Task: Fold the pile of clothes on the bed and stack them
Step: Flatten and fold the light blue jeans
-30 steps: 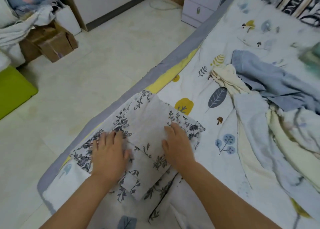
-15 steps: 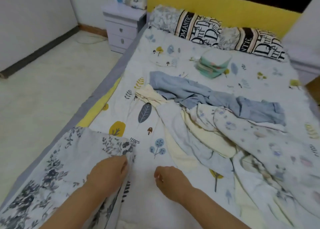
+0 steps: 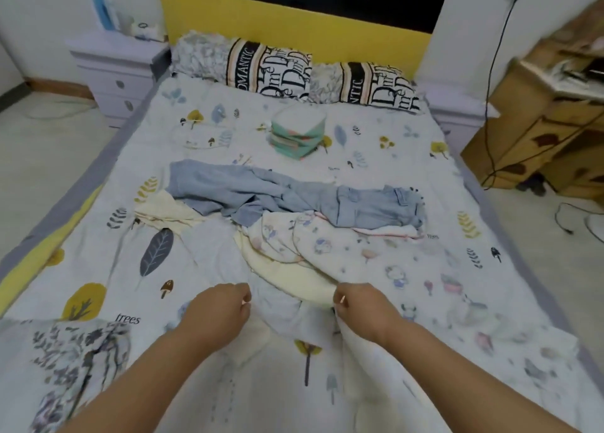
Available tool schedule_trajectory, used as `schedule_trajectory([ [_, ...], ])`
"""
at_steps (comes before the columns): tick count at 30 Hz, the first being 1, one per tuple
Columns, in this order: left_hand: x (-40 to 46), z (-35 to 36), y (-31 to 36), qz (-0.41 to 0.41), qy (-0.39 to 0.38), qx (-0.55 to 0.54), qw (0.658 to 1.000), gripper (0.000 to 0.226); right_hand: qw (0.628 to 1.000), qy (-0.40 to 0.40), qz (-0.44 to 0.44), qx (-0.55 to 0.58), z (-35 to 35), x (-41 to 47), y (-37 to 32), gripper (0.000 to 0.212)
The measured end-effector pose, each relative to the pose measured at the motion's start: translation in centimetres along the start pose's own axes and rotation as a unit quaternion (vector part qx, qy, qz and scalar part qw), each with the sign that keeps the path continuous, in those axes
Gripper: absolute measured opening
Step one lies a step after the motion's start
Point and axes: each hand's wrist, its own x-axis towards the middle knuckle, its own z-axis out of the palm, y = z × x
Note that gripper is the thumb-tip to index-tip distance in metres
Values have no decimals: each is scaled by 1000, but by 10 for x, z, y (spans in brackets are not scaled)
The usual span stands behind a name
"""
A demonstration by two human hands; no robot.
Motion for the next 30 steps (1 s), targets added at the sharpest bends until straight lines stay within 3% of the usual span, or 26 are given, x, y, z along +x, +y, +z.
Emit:
schedule_trajectory([
  [8, 115, 23, 80, 11, 39, -30, 999, 28, 996, 86, 32, 5, -50, 88, 84, 26],
  [16, 233, 65, 141, 9, 63, -68, 996, 48, 992, 125, 20, -32, -35, 185, 126, 59],
  [21, 262, 99, 151, -7, 25, -106, 994, 67, 996, 86, 22, -17, -12, 236, 141, 93],
  [23, 267, 108, 145, 3, 13, -145, 989, 75, 997, 79, 21, -4, -6, 248, 144, 83],
  [26, 265, 111, 141, -19, -1, -217, 976, 76, 992, 123, -2, 4, 3, 245, 144, 49],
  [30, 254, 95, 147, -74, 20, -302, 950, 29, 978, 204, -40, 24, 5, 210, 142, 22],
])
